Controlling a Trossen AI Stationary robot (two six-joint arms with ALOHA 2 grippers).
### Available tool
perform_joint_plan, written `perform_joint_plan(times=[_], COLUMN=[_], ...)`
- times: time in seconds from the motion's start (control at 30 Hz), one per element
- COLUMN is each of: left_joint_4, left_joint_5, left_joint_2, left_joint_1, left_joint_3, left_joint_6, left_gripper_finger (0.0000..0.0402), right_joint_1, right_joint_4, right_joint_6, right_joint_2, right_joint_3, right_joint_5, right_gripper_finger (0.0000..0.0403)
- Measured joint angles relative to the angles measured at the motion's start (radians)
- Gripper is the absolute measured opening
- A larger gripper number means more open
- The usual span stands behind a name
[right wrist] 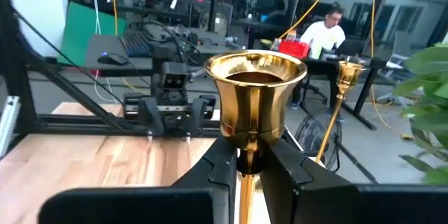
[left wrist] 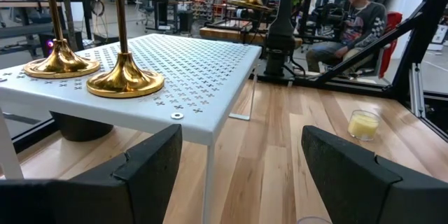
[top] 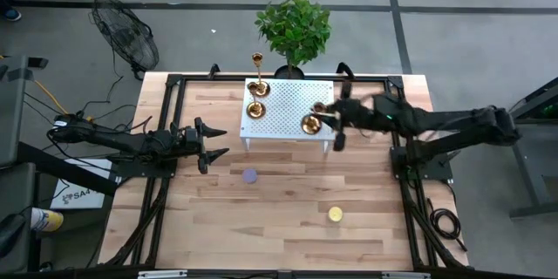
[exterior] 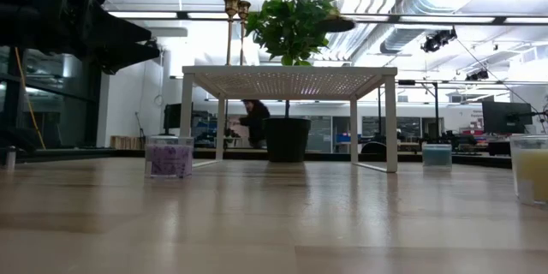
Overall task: Pick & Place candle stick holders
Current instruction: Put the gold candle holder on the shelf
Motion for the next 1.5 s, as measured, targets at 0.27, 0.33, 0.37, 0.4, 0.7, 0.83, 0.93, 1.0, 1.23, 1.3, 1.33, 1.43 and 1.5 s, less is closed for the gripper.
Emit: perform_joint_plan(times=[0.27, 0.33, 0.37, 0.4, 0.7, 0.83, 0.93, 1.0, 1.23, 1.3, 1.33, 1.43, 1.5], left_joint_4=[-0.001, -0.001, -0.001, -0.002, -0.002, -0.002, -0.003, -0.007, -0.041, -0.054, -0.056, -0.07, -0.081], left_joint_5=[0.0, 0.0, 0.0, 0.0, 0.0, 0.0, 0.0, 0.0, 0.0, 0.0, 0.0, 0.0, 0.0], left_joint_2=[0.0, 0.0, 0.0, 0.0, 0.0, 0.0, 0.0, 0.0, 0.0, 0.0, 0.0, 0.0, 0.0], left_joint_1=[0.0, 0.0, 0.0, 0.0, 0.0, 0.0, 0.0, 0.0, 0.0, 0.0, 0.0, 0.0, 0.0], left_joint_3=[0.0, 0.0, 0.0, 0.0, 0.0, 0.0, 0.0, 0.0, 0.0, 0.0, 0.0, 0.0, 0.0], left_joint_6=[0.0, 0.0, 0.0, 0.0, 0.0, 0.0, 0.0, 0.0, 0.0, 0.0, 0.0, 0.0, 0.0], left_gripper_finger=[0.0291, 0.0291, 0.0291, 0.0291, 0.0291, 0.0291, 0.0291, 0.0291, 0.0291, 0.0292, 0.0291, 0.0291, 0.0291], right_joint_1=[-0.148, -0.171, -0.181, -0.191, -0.268, -0.292, -0.305, -0.313, -0.324, -0.323, -0.323, -0.323, -0.323], right_joint_4=[-0.049, -0.049, -0.049, -0.048, -0.041, -0.002, 0.005, 0.008, 0.019, 0.021, 0.023, 0.034, 0.033], right_joint_6=[0.039, 0.046, 0.046, 0.046, 0.056, 0.069, 0.065, 0.066, 0.067, 0.065, 0.065, 0.076, 0.08], right_joint_2=[0.261, 0.322, 0.351, 0.378, 0.537, 0.577, 0.588, 0.593, 0.603, 0.602, 0.603, 0.603, 0.603], right_joint_3=[0.224, 0.271, 0.292, 0.311, 0.411, 0.419, 0.419, 0.419, 0.419, 0.419, 0.419, 0.419, 0.419], right_joint_5=[-0.148, -0.166, -0.173, -0.179, -0.217, -0.224, -0.227, -0.227, -0.269, -0.27, -0.275, -0.288, -0.288], right_gripper_finger=[0.0042, 0.004, 0.0038, 0.0037, 0.0043, 0.0035, 0.0038, 0.0045, 0.0039, 0.0036, 0.0036, 0.0043, 0.005])
